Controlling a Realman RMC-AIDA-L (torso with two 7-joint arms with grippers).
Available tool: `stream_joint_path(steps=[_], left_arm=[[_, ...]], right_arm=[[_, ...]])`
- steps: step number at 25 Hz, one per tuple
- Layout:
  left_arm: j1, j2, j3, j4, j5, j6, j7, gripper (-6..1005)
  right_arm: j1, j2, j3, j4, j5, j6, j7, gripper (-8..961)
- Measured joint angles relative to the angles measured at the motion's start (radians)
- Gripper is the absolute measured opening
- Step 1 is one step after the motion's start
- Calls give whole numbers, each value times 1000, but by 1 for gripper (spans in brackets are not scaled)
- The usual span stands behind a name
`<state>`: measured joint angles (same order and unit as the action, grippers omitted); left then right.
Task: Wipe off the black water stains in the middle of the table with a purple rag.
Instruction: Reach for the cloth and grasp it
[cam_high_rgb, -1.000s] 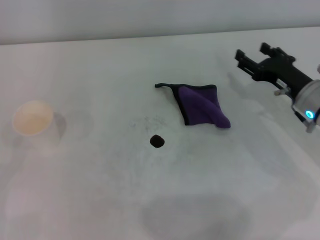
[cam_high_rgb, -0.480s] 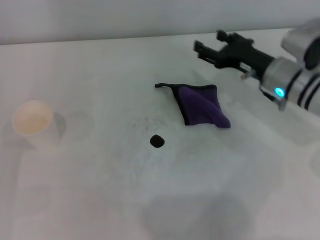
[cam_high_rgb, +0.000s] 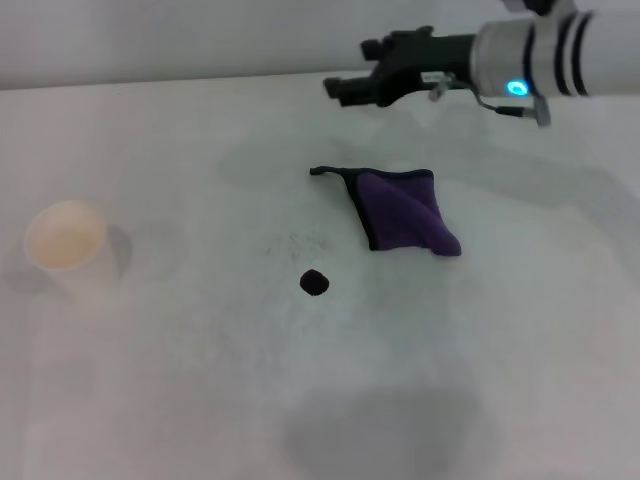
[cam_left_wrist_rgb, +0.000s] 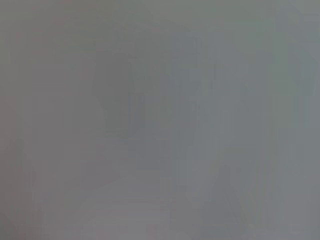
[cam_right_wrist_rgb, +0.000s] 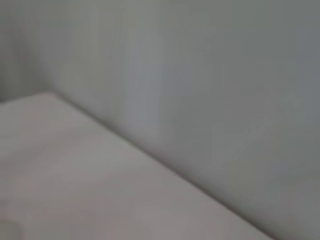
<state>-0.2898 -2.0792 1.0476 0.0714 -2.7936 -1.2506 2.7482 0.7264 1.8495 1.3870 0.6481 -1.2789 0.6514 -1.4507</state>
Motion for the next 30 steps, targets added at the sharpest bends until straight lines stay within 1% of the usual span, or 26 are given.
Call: stream_joint_path(steps=[3,4,5,7,8,10,12,13,14,16,18,21,30], left_arm=[[-8,0,0,-2,-18,5,-1,876],[-10,0,0,-2,-20,6,-1,876],[-12,-1,0,-2,-22,7,-1,876],[-16,0,0,1,-28,12,-1,876],[-17,0,0,1,-31,14,-1,876],[-23,1,0,1,-42,17,-1,876],[-26,1,0,2,-47,18,-1,876],[-27,1,0,2,-48,18,-1,876],[-28,1,0,2,-48,18,-1,876],[-29,1,0,3,-48,18,-2,876],[-29,1,0,3,-49,19,-2,876],[-30,1,0,1,-49,18,-1,876],[-34,1,0,-5,-49,45,-2,876]], right_arm=[[31,-8,23,85,-276,55,225,813],[40,-6,45,116,-385,86,309,813],[46,3,76,148,-500,124,387,813],[49,34,154,215,-701,203,508,812],[46,60,202,253,-804,248,548,812],[34,124,293,332,-994,343,602,812],[19,166,324,404,-1138,407,653,812],[12,170,316,428,-1179,418,685,812],[7,168,281,444,-1211,423,735,812],[3,163,221,458,-1237,426,822,812],[-5,164,202,458,-1249,431,862,811],[-25,169,192,447,-1251,430,871,811],[-49,171,150,381,-1251,386,878,810]])
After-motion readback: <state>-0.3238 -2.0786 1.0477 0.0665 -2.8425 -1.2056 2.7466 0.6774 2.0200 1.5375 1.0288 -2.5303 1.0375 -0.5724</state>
